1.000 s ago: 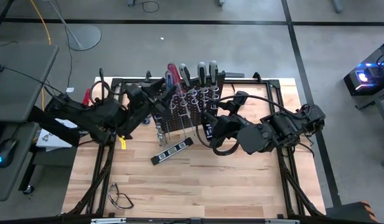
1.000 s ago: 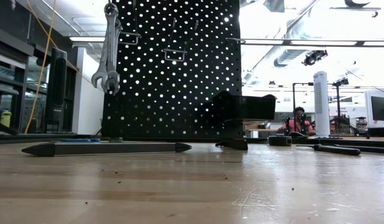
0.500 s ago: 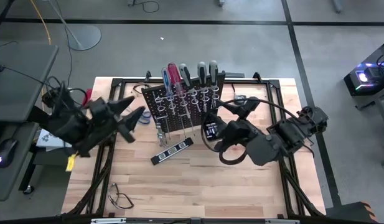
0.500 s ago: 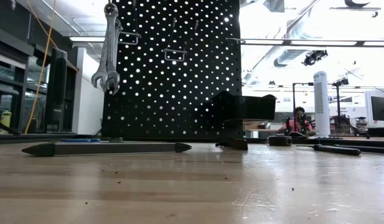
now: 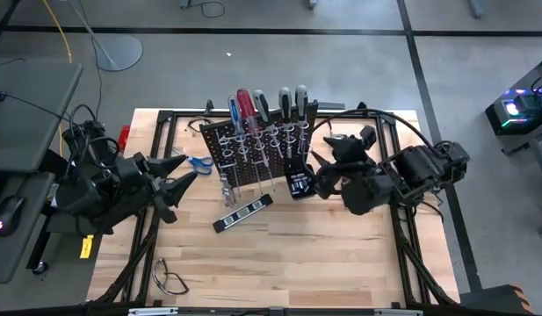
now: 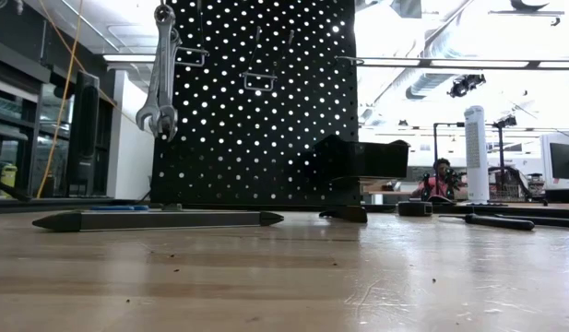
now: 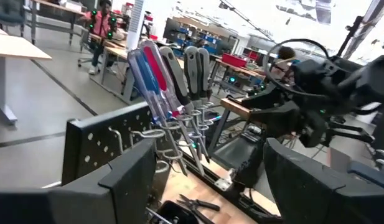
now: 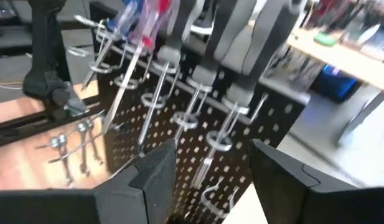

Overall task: Hang tools onto peg board
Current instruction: Hang the black spirit level on the pegboard

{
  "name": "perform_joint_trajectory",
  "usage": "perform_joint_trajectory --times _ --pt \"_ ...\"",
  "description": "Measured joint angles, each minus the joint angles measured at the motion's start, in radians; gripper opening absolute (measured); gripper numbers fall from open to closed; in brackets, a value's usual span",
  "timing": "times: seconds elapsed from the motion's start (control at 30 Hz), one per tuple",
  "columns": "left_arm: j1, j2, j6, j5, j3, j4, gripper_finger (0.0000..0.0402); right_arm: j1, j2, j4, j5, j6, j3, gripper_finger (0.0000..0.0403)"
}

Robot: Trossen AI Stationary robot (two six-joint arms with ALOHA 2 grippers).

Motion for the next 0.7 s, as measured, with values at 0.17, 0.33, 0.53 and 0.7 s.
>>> perform_joint_trajectory --times 0.17,0.33,0.53,0.7 --pt "-0.028 0.000 -0.074 0.024 0.000 -0.013 0.0273 0.013 0.002 -0.038 -0.091 0.113 -0.046 0.0190" --pt "-0.037 0.000 -0.222 0.200 0.000 -0.066 0.0273 0.036 0.002 -0.047 -0.216 0.197 -0.153 0.0190" --pt "0.002 0.000 -0.603 0.448 0.000 -0.326 0.0273 0.051 0.003 -0.047 -0.361 0.345 -0.323 0.0190" --pt "0.028 0.003 -0.949 0.531 0.000 -0.640 0.0273 0.060 0.001 -0.038 -0.508 0.469 -0.468 0.0190"
